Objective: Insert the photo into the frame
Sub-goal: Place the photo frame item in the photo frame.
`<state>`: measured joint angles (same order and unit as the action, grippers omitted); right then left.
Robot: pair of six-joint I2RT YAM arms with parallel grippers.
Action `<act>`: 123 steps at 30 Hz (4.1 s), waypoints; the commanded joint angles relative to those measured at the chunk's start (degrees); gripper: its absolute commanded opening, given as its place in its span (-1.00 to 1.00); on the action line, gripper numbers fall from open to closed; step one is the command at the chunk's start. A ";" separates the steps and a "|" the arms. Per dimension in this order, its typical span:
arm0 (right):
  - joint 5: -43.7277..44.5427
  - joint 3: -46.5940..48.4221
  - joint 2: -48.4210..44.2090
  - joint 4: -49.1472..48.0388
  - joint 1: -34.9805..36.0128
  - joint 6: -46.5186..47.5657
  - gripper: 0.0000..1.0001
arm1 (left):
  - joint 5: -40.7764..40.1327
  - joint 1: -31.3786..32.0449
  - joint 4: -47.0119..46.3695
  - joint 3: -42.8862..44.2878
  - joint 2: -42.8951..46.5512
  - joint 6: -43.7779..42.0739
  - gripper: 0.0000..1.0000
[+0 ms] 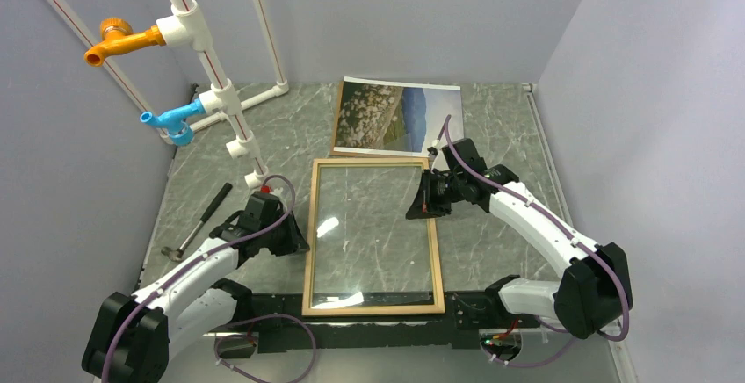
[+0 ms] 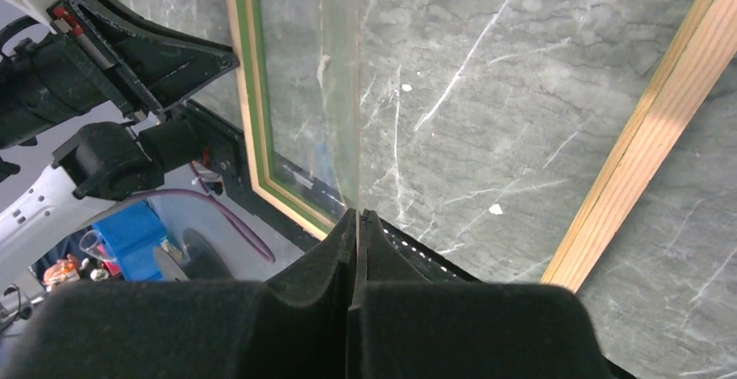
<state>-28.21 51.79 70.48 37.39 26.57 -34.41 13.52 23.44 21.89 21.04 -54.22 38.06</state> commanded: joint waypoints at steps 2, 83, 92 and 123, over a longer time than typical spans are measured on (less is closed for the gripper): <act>-0.48 -0.89 -0.19 0.13 0.82 0.01 -0.94 | -3.43 -0.06 0.71 -0.97 -1.06 -1.98 -0.59; 17.91 -4.04 7.04 1.84 4.26 2.52 0.97 | -2.36 0.03 0.00 -1.40 0.14 -2.58 -0.65; 18.91 -5.59 3.07 1.33 4.34 1.67 0.99 | -4.90 0.45 2.06 -1.02 6.41 -1.29 -0.45; 17.36 -8.13 -4.09 -5.38 4.19 -1.16 0.99 | 15.98 1.60 -3.70 1.67 26.76 -4.95 0.99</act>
<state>-9.67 44.51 67.11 35.29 30.59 -34.52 25.56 23.97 19.73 19.86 -22.57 36.95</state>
